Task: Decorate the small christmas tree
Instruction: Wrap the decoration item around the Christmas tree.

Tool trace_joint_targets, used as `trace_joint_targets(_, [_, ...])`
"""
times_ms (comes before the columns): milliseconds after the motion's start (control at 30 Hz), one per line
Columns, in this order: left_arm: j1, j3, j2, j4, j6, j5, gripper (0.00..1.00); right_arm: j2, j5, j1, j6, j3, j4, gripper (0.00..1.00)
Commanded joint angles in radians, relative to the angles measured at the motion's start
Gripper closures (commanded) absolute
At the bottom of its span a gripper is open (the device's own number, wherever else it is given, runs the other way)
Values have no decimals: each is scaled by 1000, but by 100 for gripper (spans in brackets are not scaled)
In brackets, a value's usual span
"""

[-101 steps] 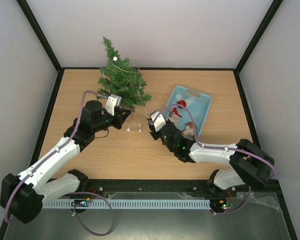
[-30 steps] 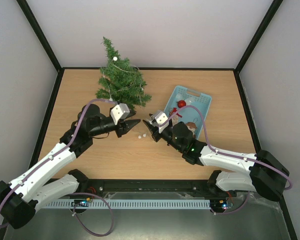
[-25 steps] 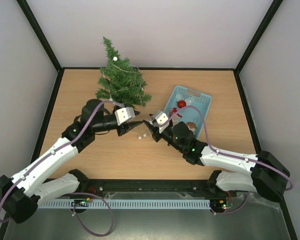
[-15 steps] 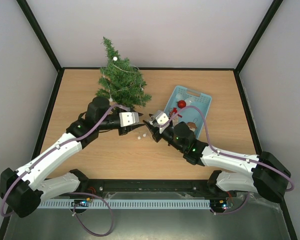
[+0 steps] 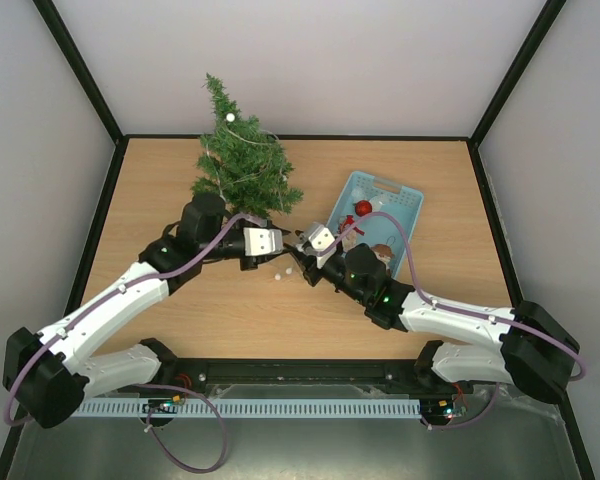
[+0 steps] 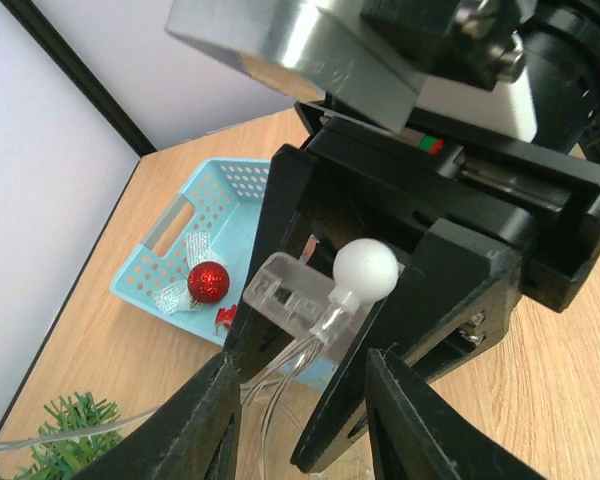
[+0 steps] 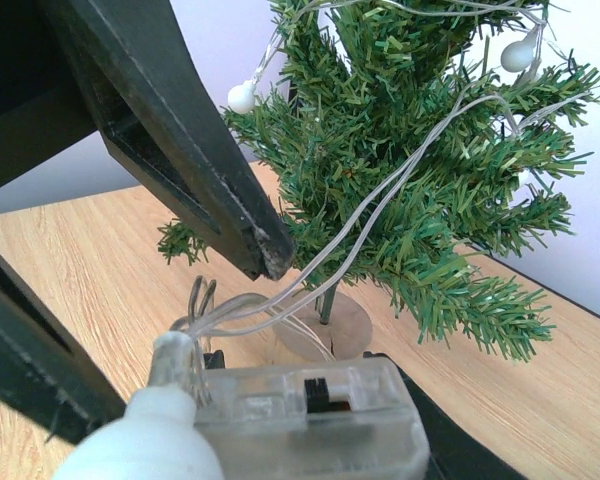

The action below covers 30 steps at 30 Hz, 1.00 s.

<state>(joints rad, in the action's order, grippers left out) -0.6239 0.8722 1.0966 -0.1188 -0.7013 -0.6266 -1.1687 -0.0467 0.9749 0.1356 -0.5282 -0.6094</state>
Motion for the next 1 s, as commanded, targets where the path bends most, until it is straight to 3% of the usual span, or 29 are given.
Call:
trace_joint_targets(0, [-12, 33, 9, 23, -47, -47, 64, -11, -7, 3, 11, -23, 1, 66])
trace_joint_targets(233, [-17, 43, 23, -7, -77, -52, 74, -29, -12, 3, 9, -26, -6, 66])
trace_joint_targets(467, [-17, 45, 18, -33, -101, -37, 97, -31, -1, 2, 11, -24, -1, 66])
trace_joint_targets(633, [-16, 35, -6, -11, -68, -26, 98, -38, 37, 1, -1, -13, 5, 66])
trace_joint_targets(967, [44, -58, -89, 172, 154, -65, 98, -83, 47, -24, -44, 18, -17, 66])
